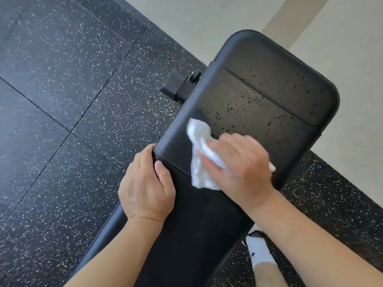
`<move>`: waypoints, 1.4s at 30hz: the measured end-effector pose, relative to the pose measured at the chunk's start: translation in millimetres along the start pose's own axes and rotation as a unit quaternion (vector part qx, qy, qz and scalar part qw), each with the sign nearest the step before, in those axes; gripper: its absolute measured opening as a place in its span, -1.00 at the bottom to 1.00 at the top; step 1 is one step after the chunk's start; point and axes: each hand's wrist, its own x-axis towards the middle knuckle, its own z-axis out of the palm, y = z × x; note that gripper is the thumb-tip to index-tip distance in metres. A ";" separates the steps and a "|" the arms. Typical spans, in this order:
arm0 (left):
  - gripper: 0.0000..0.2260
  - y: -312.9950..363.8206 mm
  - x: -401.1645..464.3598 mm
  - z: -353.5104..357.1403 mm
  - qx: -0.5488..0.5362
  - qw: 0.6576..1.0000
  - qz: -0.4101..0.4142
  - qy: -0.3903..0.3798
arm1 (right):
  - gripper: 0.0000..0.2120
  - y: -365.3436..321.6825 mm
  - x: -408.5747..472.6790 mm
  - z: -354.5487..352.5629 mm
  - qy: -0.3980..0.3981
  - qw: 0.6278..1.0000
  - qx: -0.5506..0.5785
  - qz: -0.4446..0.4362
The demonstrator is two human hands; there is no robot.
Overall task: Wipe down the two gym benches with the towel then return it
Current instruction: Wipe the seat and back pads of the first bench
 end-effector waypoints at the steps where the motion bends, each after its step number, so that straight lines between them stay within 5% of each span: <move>1: -0.59 0.0 0.2 -0.6 0.000 1.000 0.001 -0.002 | -0.83 -14.4 17.7 14.4 0.001 1.000 0.009 0.008; 7: -0.70 -2.4 1.5 1.1 0.012 1.000 0.009 -0.001 | -0.90 -50.4 69.8 53.6 -0.018 0.999 0.024 0.027; 15: -0.59 -2.5 -0.1 1.5 0.012 1.000 0.004 -0.004 | -0.88 15.4 -68.3 -35.3 -0.079 0.996 0.034 -0.031; 20: -0.59 -0.6 -0.1 1.0 0.004 1.000 0.004 -0.005 | -0.81 80.4 -63.8 -61.8 -0.002 0.998 -0.033 0.044; 25: -0.58 0.5 -0.1 0.2 0.004 1.000 0.008 -0.004 | -0.80 42.9 -5.5 -26.4 0.084 0.980 -0.034 0.179; 32: -0.54 -0.5 0.7 2.4 0.017 1.000 -0.002 -0.002 | -0.89 -41.2 -34.5 0.9 -0.051 0.998 0.042 0.020; 36: -0.59 1.1 -1.1 0.5 0.009 1.000 0.009 0.002 | -0.95 4.9 -62.7 -33.1 -0.044 0.999 0.011 0.010; 42: -0.55 2.7 -2.0 -0.4 0.010 1.000 0.001 -0.003 | -0.72 77.1 -24.7 -51.1 0.047 0.987 -0.047 0.145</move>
